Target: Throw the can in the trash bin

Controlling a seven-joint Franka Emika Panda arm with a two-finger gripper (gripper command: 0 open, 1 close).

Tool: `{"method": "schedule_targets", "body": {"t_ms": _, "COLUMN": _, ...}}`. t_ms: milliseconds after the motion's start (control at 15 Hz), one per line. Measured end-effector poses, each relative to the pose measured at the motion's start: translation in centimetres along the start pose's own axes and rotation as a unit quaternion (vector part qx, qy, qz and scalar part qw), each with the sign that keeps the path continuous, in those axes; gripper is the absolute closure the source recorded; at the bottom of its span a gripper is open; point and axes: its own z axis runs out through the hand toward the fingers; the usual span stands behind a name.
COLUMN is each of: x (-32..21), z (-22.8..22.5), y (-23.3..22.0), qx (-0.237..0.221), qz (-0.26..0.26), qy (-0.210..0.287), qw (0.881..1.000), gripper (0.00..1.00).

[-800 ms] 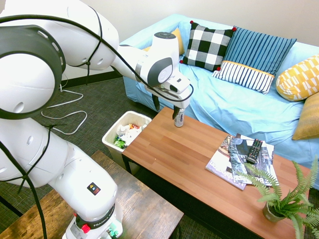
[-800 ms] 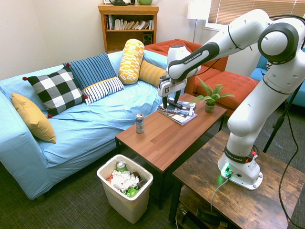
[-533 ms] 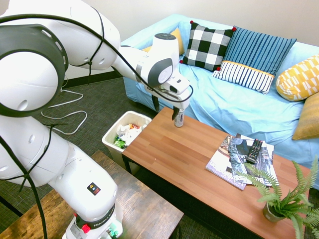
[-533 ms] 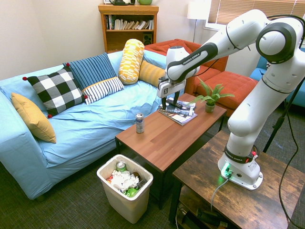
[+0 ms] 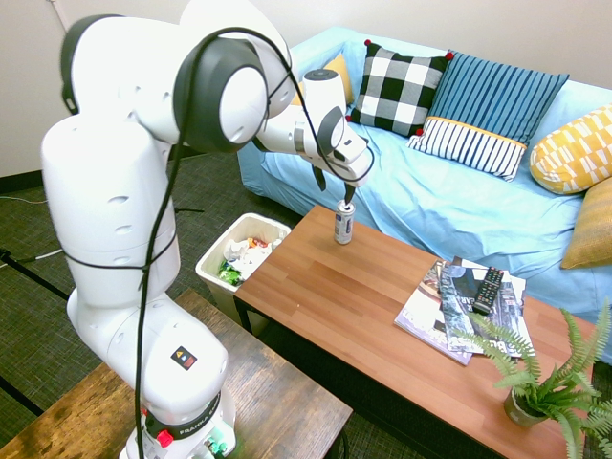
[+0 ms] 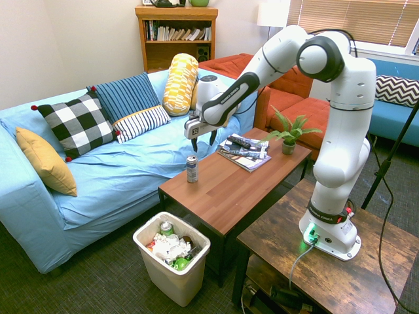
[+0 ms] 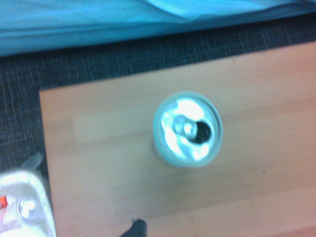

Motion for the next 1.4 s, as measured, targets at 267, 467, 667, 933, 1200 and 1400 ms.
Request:
{"method": "schedule_targets", "body": {"t_ms": 267, "x": 1.0, "z": 3.6, "y": -4.5, "qx": -0.003, "qz": 0.043, "qy": 0.026, "qw": 0.999, "gripper": 0.0}}
{"method": "schedule_targets", "body": {"t_ms": 467, "x": 2.0, "z": 5.4, "y": -5.3, "qx": -0.009, "qz": 0.066, "qy": 0.038, "qw": 0.997, "gripper": 0.0}}
{"method": "schedule_targets", "body": {"t_ms": 667, "x": 2.2, "z": 7.6, "y": -5.5, "qx": -0.019, "qz": 0.07, "qy": 0.039, "qw": 0.997, "gripper": 0.0}}
{"method": "schedule_targets", "body": {"t_ms": 933, "x": 2.0, "z": 10.2, "y": -5.1, "qx": -0.035, "qz": 0.079, "qy": 0.032, "qw": 0.996, "gripper": 0.0}}
{"method": "schedule_targets", "body": {"t_ms": 1200, "x": 1.9, "z": 12.8, "y": -4.8, "qx": -0.048, "qz": 0.089, "qy": 0.024, "qw": 0.995, "gripper": 0.0}}
{"method": "schedule_targets", "body": {"t_ms": 1400, "x": 1.9, "z": 13.6, "y": -4.8, "qx": -0.052, "qz": 0.095, "qy": 0.019, "qw": 0.994, "gripper": 0.0}}
